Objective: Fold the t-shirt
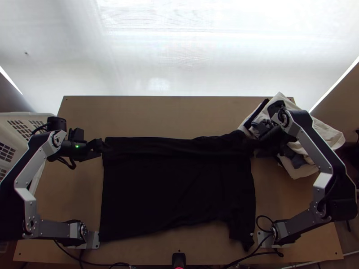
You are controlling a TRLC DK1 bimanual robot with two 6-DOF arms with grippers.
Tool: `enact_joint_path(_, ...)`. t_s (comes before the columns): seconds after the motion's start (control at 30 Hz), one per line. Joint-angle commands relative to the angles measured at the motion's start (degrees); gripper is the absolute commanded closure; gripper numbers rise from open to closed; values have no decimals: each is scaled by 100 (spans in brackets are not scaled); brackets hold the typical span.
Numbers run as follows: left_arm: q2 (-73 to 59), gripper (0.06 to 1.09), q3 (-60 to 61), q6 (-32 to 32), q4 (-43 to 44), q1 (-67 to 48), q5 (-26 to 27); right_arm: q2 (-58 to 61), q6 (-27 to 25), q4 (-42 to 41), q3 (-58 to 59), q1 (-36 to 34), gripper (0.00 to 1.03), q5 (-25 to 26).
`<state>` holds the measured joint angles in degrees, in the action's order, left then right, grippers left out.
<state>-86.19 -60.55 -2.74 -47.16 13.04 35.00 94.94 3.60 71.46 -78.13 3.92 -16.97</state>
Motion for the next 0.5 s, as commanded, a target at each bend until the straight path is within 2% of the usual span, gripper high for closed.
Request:
enact_joint_path(0.0,674,11,-44,90,-206,-161,68,-441,185,940,746,38,19,-192)
enact_joint_path(0.07,753,11,-53,81,-241,-188,77,-740,54,878,1124,-32,19,-333)
enact_joint_path(0.13,753,11,-62,90,-294,-188,77,-959,-8,852,1379,-67,7,-447)
enact_joint_path(0.17,779,11,-71,81,-320,-196,77,-1056,115,852,1476,-94,5,-465)
enact_joint_path(0.2,806,11,-88,81,-356,-214,77,-1109,484,852,1555,-129,5,-456)
enact_joint_path(0.23,832,11,-106,63,-391,-232,77,-1162,590,852,1660,-137,5,-456)
enact_joint_path(0.37,929,11,-150,19,-452,-275,77,-1285,379,799,2197,-384,5,-720)
enact_joint_path(0.47,938,11,-273,-16,-549,-293,77,-1434,431,711,2531,-234,5,-737)
